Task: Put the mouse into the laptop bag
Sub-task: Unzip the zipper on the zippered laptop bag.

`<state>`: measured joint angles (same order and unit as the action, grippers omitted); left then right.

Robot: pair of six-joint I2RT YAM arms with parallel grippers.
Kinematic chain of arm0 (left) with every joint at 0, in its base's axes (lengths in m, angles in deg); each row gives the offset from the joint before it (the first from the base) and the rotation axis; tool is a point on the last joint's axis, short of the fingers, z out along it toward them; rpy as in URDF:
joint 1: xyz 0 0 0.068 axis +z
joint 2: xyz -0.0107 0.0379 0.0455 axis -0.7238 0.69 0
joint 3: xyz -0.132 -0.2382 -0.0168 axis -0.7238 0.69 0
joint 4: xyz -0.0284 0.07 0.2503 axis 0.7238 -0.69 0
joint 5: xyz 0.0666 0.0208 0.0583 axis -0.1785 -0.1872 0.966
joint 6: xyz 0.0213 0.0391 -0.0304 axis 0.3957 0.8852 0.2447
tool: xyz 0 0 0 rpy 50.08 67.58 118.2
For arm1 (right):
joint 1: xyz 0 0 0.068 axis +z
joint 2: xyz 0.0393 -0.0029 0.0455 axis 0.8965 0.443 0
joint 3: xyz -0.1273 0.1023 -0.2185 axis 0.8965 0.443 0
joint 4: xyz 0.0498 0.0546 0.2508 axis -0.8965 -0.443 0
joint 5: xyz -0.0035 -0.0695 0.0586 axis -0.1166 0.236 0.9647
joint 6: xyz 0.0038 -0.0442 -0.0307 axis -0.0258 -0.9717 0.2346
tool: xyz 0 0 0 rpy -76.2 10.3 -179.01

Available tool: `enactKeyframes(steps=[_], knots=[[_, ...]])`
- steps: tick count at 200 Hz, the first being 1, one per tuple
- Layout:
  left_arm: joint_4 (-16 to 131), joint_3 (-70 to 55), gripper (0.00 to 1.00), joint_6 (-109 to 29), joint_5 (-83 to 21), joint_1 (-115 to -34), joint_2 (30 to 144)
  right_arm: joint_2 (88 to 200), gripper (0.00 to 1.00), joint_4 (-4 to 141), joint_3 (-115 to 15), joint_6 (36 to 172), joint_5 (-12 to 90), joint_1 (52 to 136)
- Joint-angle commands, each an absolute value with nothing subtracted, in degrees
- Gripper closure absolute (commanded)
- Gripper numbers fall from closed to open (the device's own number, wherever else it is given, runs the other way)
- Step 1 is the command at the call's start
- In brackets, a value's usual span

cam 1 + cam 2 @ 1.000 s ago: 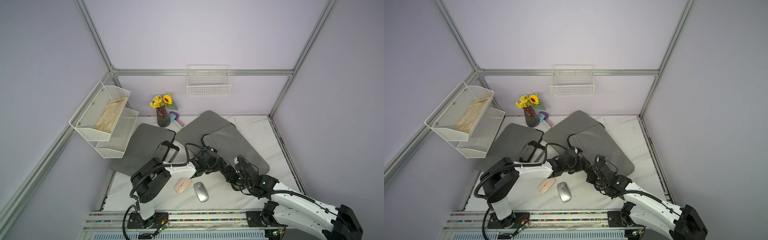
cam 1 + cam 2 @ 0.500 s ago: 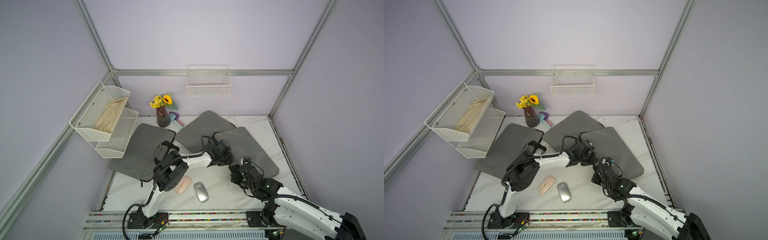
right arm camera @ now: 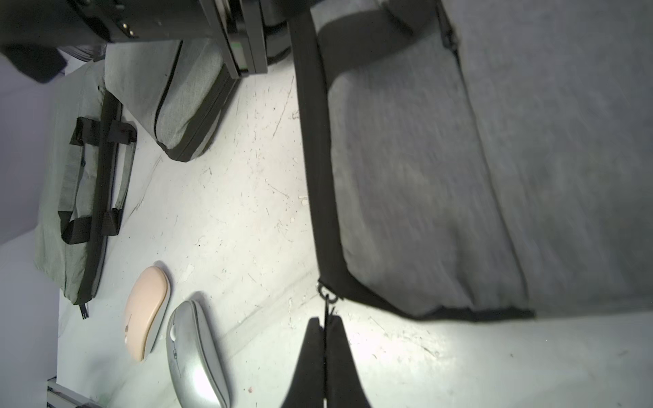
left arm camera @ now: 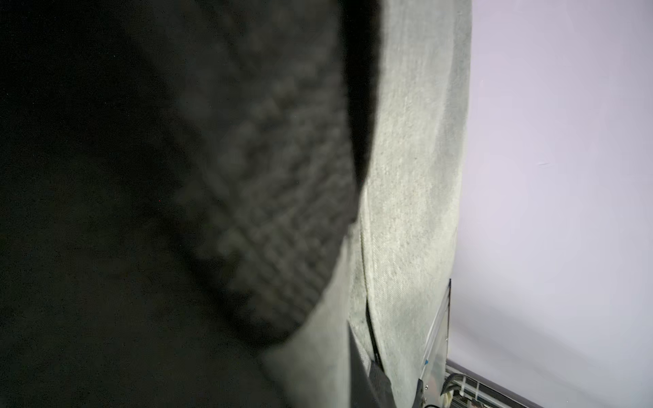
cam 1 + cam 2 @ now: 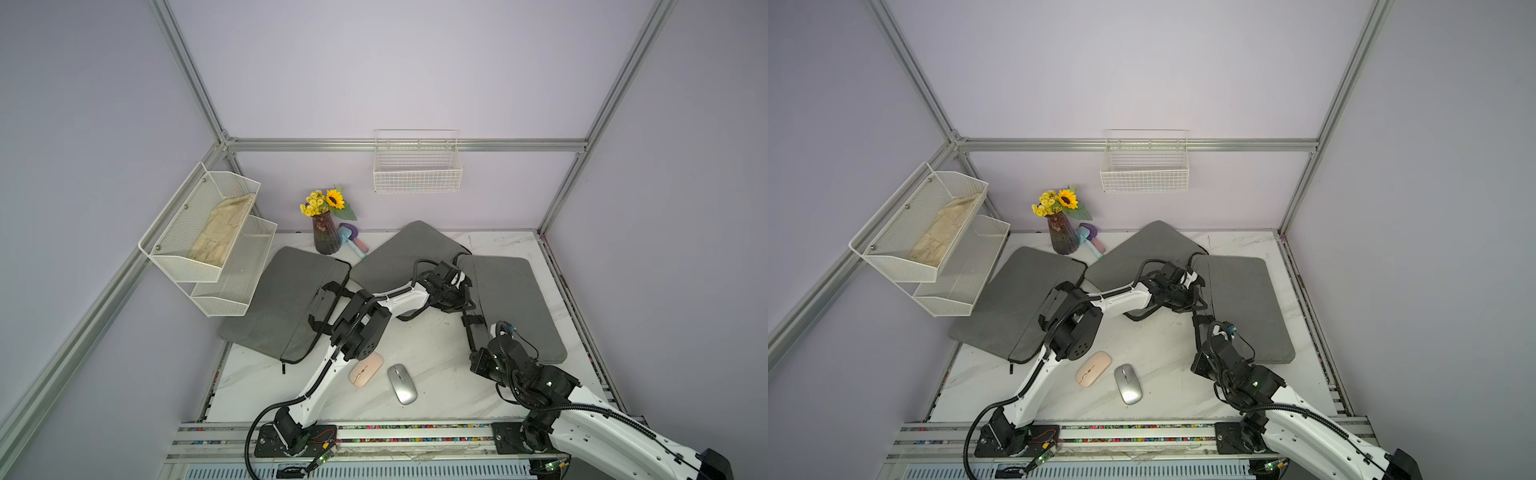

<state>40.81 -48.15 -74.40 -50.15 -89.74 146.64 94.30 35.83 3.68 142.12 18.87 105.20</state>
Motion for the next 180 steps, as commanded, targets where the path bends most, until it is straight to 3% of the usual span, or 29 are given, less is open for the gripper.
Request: enactKeyframes(steps=[1,25,30,37,52,58,67,98,133,180], knots=[[51.9,-54.9,1.0,-74.1,-36.4,-82.7,148.9,93.2,1.0,34.2,2.4,141.9,29.2,107.1],[52.1,-55.9,1.0,-73.5,-36.6,-82.9,148.2,94.9,1.0,35.0,2.4,141.4,29.9,107.1],[52.1,-55.9,0.95,-73.6,-36.6,-82.8,147.9,95.2,1.0,35.2,2.4,141.4,30.0,107.1],[52.1,-55.7,0.8,-73.6,-36.9,-82.9,147.4,95.5,1.0,35.4,2.3,141.3,29.9,107.0],[52.1,-53.3,0.24,-74.5,-37.0,-83.2,145.5,95.9,1.0,36.3,2.8,141.4,30.3,107.1],[52.3,-51.5,0.13,-75.0,-37.1,-83.5,144.2,96.1,1.0,36.9,3.0,141.5,30.3,107.0],[53.2,-47.9,0.06,-75.2,-37.3,-84.2,142.0,96.3,1.0,38.0,3.3,141.6,30.0,107.0],[55.5,-28.6,0.01,-80.4,-35.2,-86.4,130.6,98.8,1.0,43.4,3.9,141.7,29.3,107.0],[61.6,-6.9,0.01,-83.1,-31.3,-89.8,115.5,103.3,1.0,50.2,4.5,140.9,31.8,107.0],[67.5,5.2,0.08,-84.9,-28.8,-97.6,109.1,102.5,1.0,55.1,5.3,140.3,34.3,106.9]])
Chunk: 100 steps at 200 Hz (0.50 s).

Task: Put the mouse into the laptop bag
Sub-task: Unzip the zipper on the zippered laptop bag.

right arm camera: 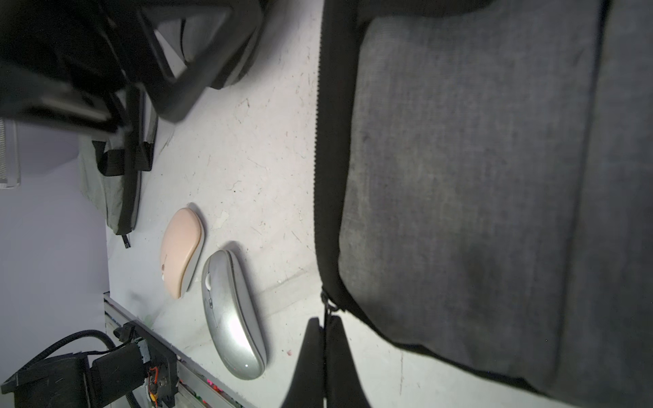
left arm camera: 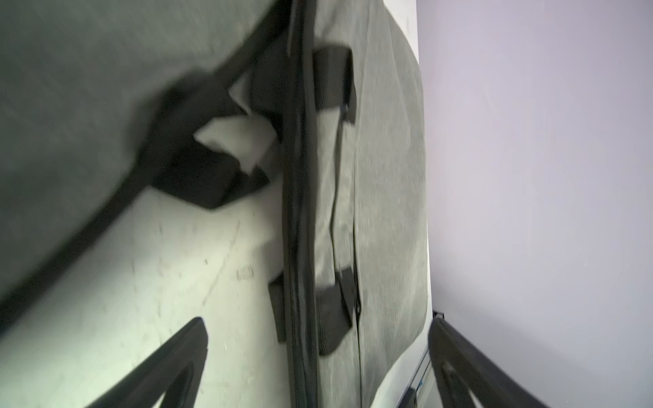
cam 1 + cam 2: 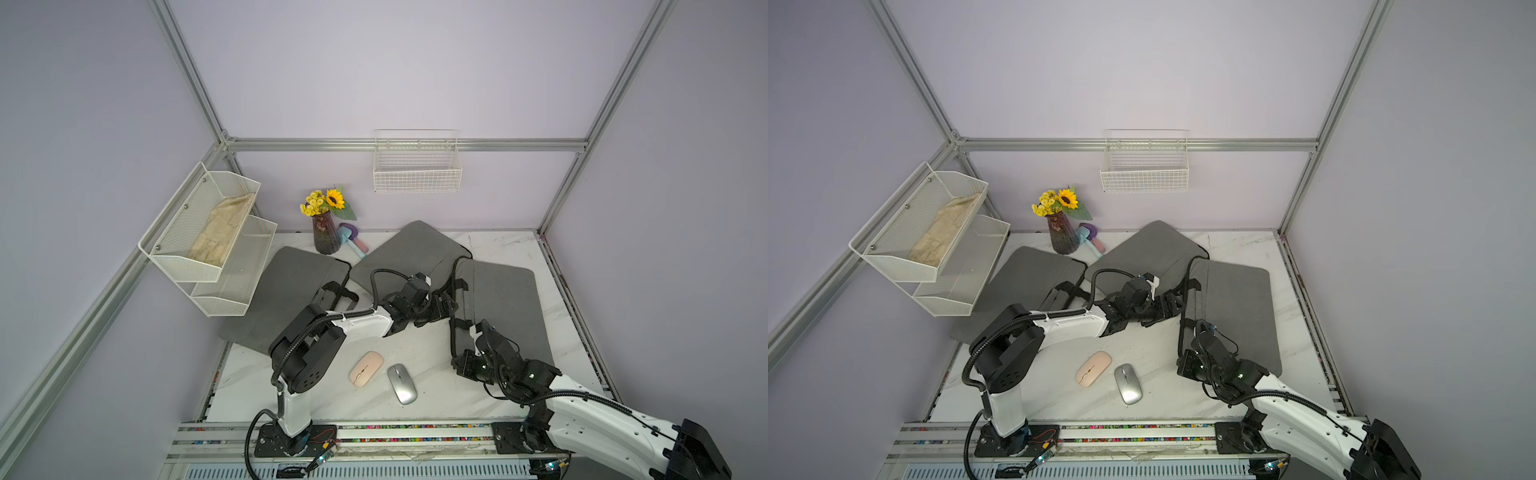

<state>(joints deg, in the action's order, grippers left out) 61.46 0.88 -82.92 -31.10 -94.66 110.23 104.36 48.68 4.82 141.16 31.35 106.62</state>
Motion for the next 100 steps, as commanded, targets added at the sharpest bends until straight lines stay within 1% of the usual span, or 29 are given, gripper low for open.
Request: enactKeyframes(steps=[1,13,37,61,70,74,86,100], knots=[[67.6,5.3,0.09,-85.1,-28.9,-97.7,109.2,102.4,1.0,55.1,5.3,140.3,34.3,106.9],[69.0,5.6,0.13,-86.3,-30.4,-98.4,111.1,101.2,1.0,55.2,5.5,140.4,34.6,106.9],[72.7,6.7,0.27,-88.9,-33.1,-99.2,113.8,100.1,1.0,55.6,6.3,140.7,35.1,106.9],[72.3,8.8,0.55,-89.1,-29.6,-99.7,112.3,100.8,1.0,56.6,7.1,141.0,35.6,106.9],[72.0,9.3,0.7,-89.1,-29.1,-99.7,111.7,101.3,1.0,56.7,7.1,141.0,35.7,106.9],[71.9,9.4,0.75,-89.1,-29.0,-99.7,111.5,101.4,1.0,56.8,7.2,141.0,35.7,106.9],[71.7,9.0,0.86,-88.9,-28.9,-99.7,111.5,101.7,1.0,57.0,7.4,141.0,36.1,106.9],[71.2,7.5,0.96,-88.1,-28.4,-99.5,112.2,102.5,1.0,57.6,8.0,140.8,37.6,106.9]])
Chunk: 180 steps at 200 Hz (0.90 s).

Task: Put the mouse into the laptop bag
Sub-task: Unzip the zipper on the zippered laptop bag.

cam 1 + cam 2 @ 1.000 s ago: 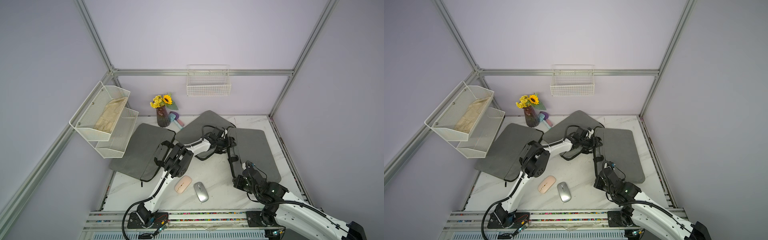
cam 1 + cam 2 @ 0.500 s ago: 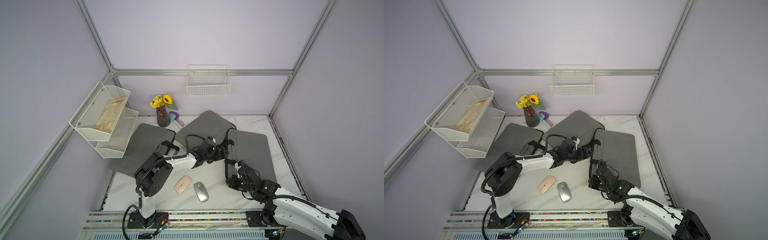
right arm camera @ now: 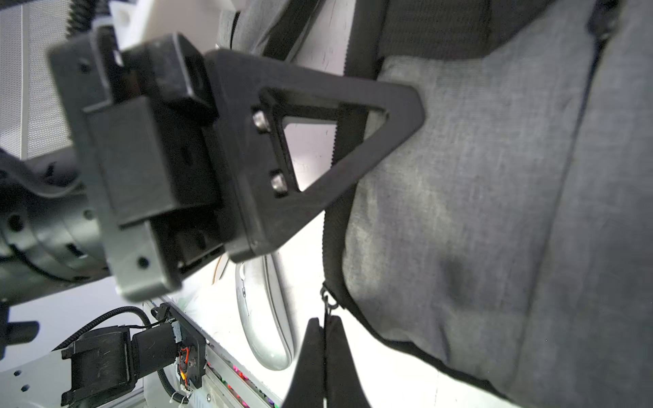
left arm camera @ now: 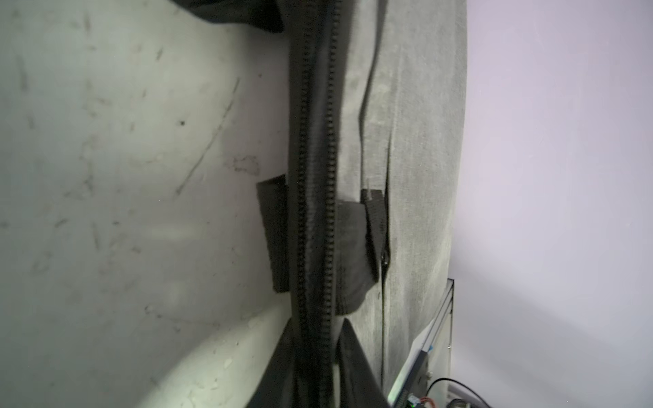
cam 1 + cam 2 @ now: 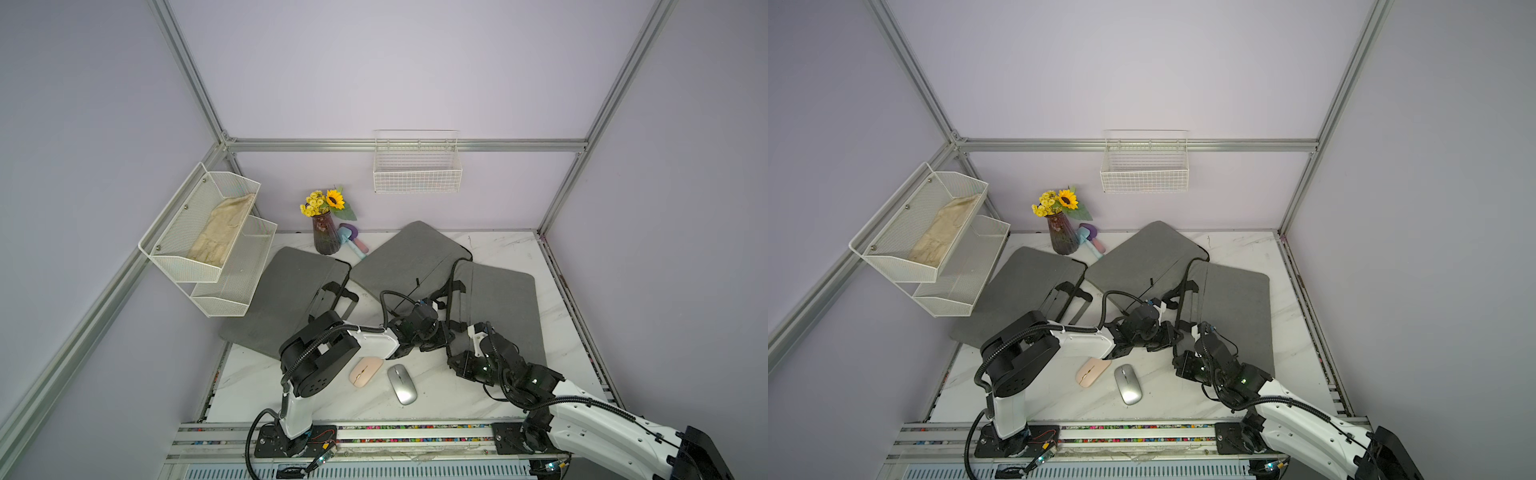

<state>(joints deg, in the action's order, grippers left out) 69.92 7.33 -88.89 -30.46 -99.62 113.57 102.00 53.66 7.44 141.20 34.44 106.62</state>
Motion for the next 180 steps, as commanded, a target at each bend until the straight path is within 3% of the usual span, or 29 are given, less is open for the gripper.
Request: enactKeyframes(steps=[1,43,94,180], knots=[[71.1,7.4,0.97,-88.0,-28.4,-99.4,112.3,102.6,1.0,57.7,8.0,140.7,37.8,106.9],[72.0,1.3,1.0,-86.2,-32.9,-94.6,117.1,105.4,1.0,50.9,8.0,139.2,39.4,106.9],[66.9,-5.2,1.0,-83.4,-37.1,-89.5,119.3,100.3,1.0,40.9,6.7,141.9,32.8,106.9],[63.7,-8.8,1.0,-81.8,-40.1,-87.6,118.9,104.9,1.0,42.4,7.1,144.1,33.7,106.9]])
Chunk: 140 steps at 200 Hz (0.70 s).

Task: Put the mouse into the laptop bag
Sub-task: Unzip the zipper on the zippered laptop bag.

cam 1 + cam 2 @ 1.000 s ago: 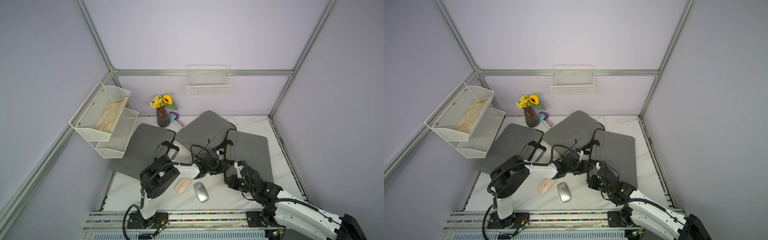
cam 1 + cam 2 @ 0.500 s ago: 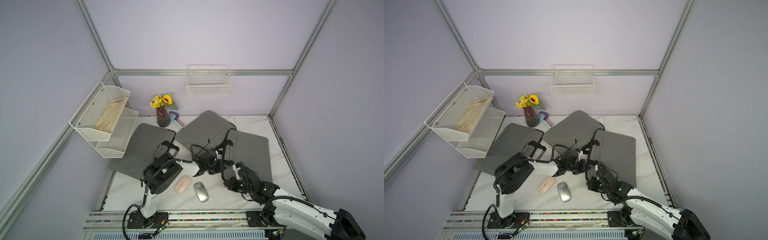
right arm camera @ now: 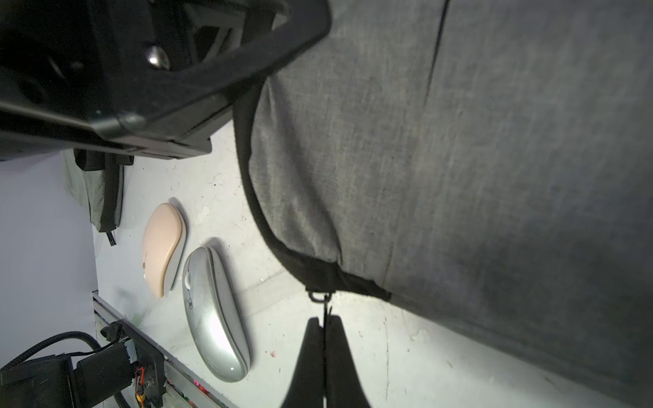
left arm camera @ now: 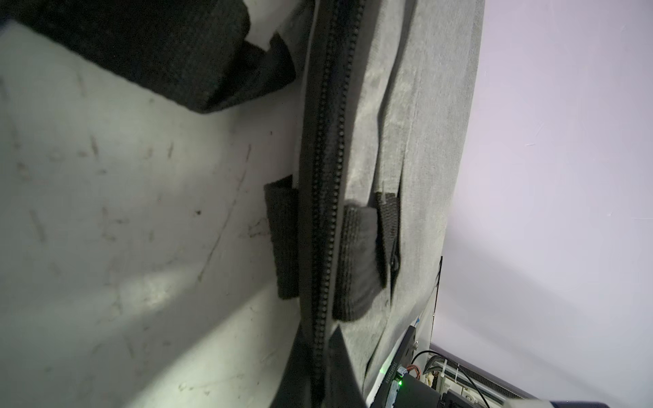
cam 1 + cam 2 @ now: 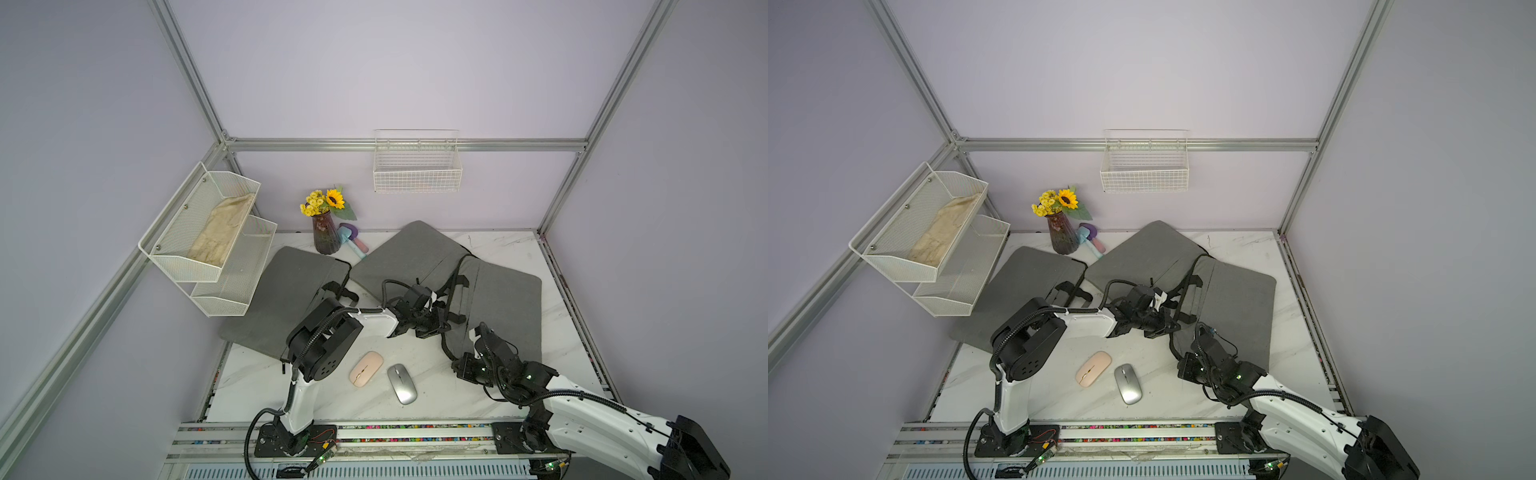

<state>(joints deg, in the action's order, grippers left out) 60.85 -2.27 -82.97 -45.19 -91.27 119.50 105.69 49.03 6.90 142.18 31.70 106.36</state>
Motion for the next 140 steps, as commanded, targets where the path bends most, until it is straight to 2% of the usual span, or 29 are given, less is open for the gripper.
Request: enactKeyframes(steps=[1,10,21,25,34,39,48,55,73,98,134,140], knots=[[63.7,-8.8,1.0,-81.8,-40.1,-87.7,118.9,104.8,1.0,42.4,7.1,144.2,33.7,106.9],[63.4,-8.1,1.0,-82.0,-39.8,-88.1,118.6,104.1,1.0,42.4,7.1,144.8,33.1,106.9],[63.3,-6.6,0.87,-82.4,-39.5,-88.8,117.8,103.6,1.0,42.5,6.7,144.7,32.6,106.9],[63.2,-5.9,0.79,-82.4,-38.9,-89.2,117.3,103.6,1.0,42.4,6.6,144.8,32.1,106.9],[63.3,-3.8,0.5,-82.8,-37.3,-90.1,115.9,104.0,1.0,42.5,6.4,145.2,31.3,106.9],[63.4,-2.5,0.38,-83.0,-36.4,-91.0,115.1,104.3,1.0,42.6,6.2,145.0,31.1,106.9],[63.7,-0.5,0.26,-83.1,-34.9,-92.5,113.8,105.1,1.0,43.3,5.9,144.7,31.1,106.9],[63.8,0.8,0.21,-83.3,-34.0,-93.9,112.9,105.6,1.0,44.3,6.0,144.5,31.5,106.9],[66.0,5.1,0.21,-84.6,-32.1,-97.4,110.6,106.1,1.0,46.5,5.9,143.6,32.3,106.9],[69.9,10.3,0.28,-86.8,-28.9,-102.0,108.5,104.8,1.0,47.5,5.5,143.3,31.9,106.9],[75.9,14.3,0.47,-89.8,-28.7,-105.1,109.8,102.9,1.0,47.3,5.4,143.8,31.2,106.9],[75.9,14.2,0.53,-90.0,-28.5,-105.3,110.2,103.0,1.0,47.3,5.3,143.8,31.1,106.9]])
